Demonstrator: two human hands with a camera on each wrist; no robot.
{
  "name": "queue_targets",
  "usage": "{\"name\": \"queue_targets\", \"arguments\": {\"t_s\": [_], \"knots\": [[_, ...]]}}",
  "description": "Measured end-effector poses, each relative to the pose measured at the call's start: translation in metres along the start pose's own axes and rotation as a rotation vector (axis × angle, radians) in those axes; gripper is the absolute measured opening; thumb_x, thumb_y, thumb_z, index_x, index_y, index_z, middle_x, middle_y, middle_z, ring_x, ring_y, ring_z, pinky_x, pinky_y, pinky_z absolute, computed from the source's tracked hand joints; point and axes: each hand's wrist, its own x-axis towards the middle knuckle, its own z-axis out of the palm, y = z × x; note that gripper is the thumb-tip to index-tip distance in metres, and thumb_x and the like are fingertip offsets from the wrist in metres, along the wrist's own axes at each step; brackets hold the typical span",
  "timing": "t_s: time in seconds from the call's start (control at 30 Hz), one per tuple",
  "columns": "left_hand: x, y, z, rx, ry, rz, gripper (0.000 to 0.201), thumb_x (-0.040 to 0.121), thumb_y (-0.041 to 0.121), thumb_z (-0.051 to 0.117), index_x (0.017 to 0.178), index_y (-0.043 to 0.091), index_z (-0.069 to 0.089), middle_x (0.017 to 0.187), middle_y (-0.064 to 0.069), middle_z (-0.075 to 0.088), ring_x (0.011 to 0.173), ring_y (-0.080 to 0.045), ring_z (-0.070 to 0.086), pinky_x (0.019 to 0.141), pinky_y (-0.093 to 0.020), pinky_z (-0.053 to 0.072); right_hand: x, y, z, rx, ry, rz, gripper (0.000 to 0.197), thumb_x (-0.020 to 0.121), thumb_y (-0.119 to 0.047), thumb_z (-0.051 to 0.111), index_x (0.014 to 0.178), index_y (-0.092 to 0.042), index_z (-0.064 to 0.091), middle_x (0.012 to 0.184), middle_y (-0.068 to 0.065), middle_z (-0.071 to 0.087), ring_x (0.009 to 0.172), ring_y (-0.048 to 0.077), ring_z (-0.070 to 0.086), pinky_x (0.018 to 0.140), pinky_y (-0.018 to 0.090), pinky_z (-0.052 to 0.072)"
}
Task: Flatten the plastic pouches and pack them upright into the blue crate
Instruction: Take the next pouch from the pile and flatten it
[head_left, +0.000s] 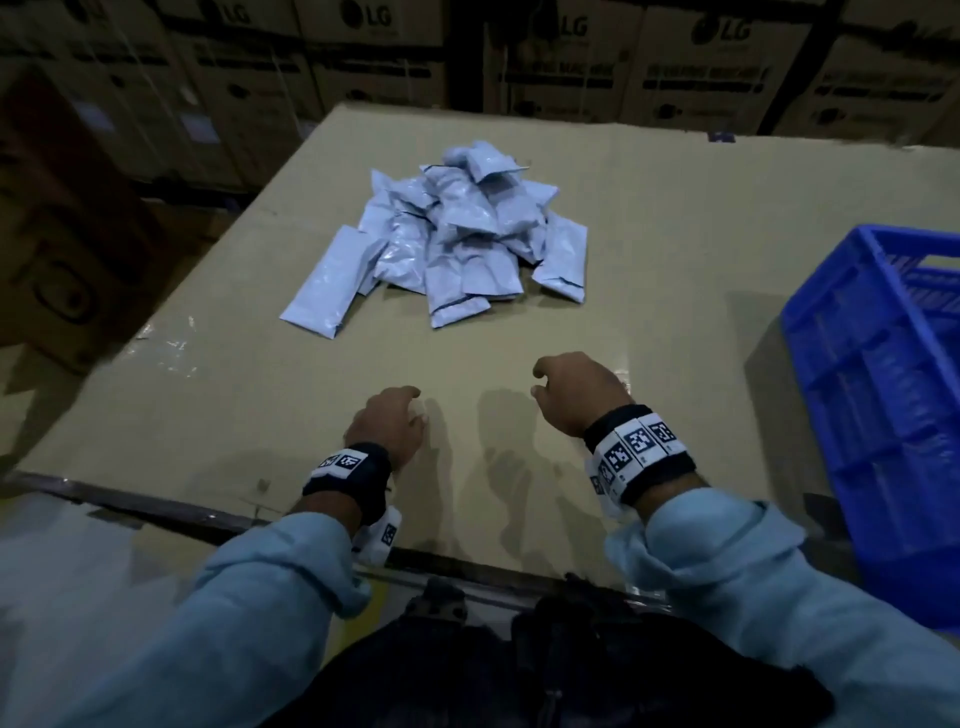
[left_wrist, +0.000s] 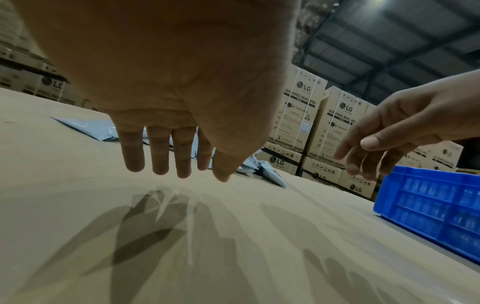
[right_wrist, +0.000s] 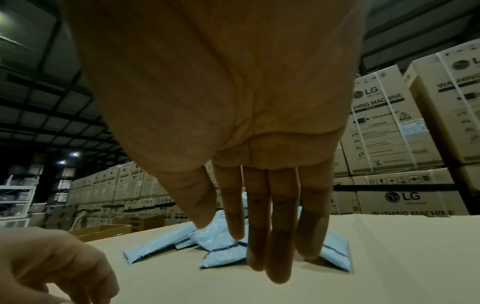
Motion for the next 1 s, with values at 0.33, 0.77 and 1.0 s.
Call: {"name": "queue_targets", "arguments": {"t_s": [0.33, 0.77, 1.0], "knots": [[0.086, -0.083, -0.064, 0.127, 0.039, 0.040, 0.046, 0.099, 0.031, 0.054, 0.143, 0.021, 0.051, 0.143, -0.008, 0.054, 0.127, -0.034, 0.053, 0.103, -0.047, 0.045, 0.073, -0.099, 0.040, 0.082, -0.009, 0.017, 0.035, 0.099, -0.038, 0.054, 0.130, -0.023, 0.062, 0.122, 0.004, 0.066, 0.114, 0.027, 0.061, 0.094, 0.042, 0.053], [0.207, -0.133, -0.067, 0.389, 0.065, -0.002, 0.079, 0.099, 0.053, 0.047, 0.160, 0.037, 0.000, 0.168, -0.013, -0.008, 0.150, -0.040, 0.013, 0.112, -0.063, 0.026, 0.106, -0.118, 0.063, 0.110, 0.058, 0.022, 0.031, 0.100, -0.033, 0.050, 0.127, -0.025, 0.064, 0.117, 0.002, 0.068, 0.109, 0.025, 0.062, 0.090, 0.043, 0.054], [0.209, -0.149, -0.053, 0.401, 0.140, 0.111, 0.059, 0.100, 0.037, 0.047, 0.156, 0.035, 0.029, 0.163, -0.007, 0.025, 0.140, -0.037, 0.033, 0.106, -0.061, 0.035, 0.096, -0.107, 0.067, 0.088, 0.012, 0.052, 0.030, 0.099, -0.034, 0.050, 0.125, -0.027, 0.064, 0.116, 0.000, 0.068, 0.107, 0.025, 0.063, 0.088, 0.042, 0.054]]}}
